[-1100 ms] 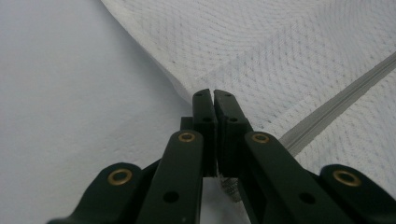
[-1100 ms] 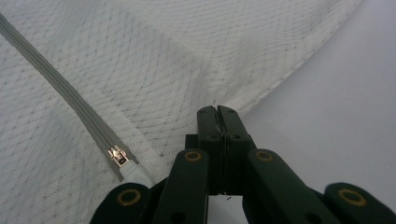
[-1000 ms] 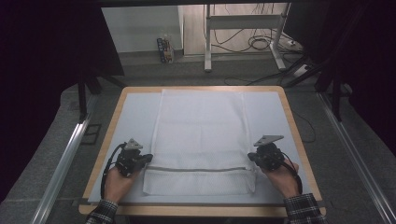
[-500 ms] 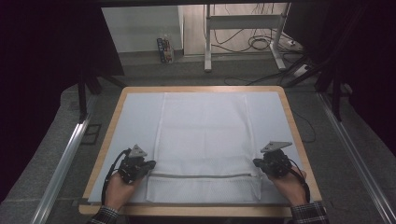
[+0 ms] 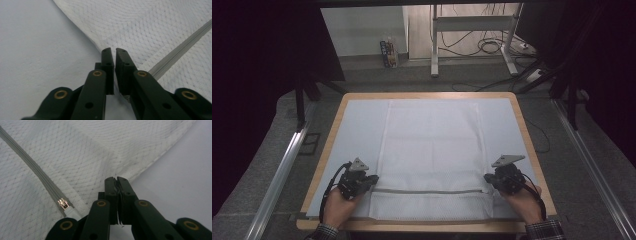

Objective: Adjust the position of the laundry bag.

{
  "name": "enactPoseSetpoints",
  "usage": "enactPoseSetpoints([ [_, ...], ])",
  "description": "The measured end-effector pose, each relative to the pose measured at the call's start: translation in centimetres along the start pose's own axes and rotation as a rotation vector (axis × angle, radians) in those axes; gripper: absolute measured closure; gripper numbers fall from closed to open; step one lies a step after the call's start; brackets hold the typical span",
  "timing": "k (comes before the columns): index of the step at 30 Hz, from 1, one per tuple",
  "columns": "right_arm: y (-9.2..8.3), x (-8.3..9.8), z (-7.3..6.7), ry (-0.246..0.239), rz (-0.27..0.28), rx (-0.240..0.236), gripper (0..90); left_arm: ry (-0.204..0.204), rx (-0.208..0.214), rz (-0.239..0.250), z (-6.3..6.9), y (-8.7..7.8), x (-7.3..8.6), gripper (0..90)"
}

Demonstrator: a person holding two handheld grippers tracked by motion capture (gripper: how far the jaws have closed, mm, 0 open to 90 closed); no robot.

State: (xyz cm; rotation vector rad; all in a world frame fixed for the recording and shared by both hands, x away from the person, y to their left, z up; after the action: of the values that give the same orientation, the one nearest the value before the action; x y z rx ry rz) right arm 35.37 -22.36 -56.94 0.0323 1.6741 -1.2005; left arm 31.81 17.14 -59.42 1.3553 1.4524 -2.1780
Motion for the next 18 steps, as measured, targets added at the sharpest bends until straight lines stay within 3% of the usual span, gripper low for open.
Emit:
enactPoseSetpoints([
  [3, -0.04, -0.1, 0.05, 0.002, 0.008, 0.004, 77.7, -0.006, -0.01, 0.023, -0.04, 0.03, -0.23, 75.9],
  [5, 0.02, -0.25, 0.12, -0.007, 0.02, 0.014, 70.1, -0.008, -0.013, 0.037, -0.11, 0.09, -0.34, 62.0],
  [12, 0.35, -0.48, 0.33, -0.004, 0.052, 0.021, 47.0, -0.021, -0.015, 0.075, -0.32, 0.32, -0.57, 33.3],
  [18, 0.7, -0.63, 0.79, 0.001, 0.087, 0.022, 29.8, -0.012, -0.008, 0.064, -0.1, 0.55, -0.48, 18.8],
])
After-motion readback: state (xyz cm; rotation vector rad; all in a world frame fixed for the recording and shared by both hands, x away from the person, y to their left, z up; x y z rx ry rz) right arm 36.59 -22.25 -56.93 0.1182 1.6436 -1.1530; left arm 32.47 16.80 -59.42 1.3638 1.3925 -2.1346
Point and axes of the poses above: each handheld gripper's, and its own axes: y roughly forward along the jaws, x roughly out of its underside, z roughly to its right, the point moved 9 cm from there along y, roughly forward along the jaws, and after that the axes turned 10 degrees about z, right-handed, at the moved point
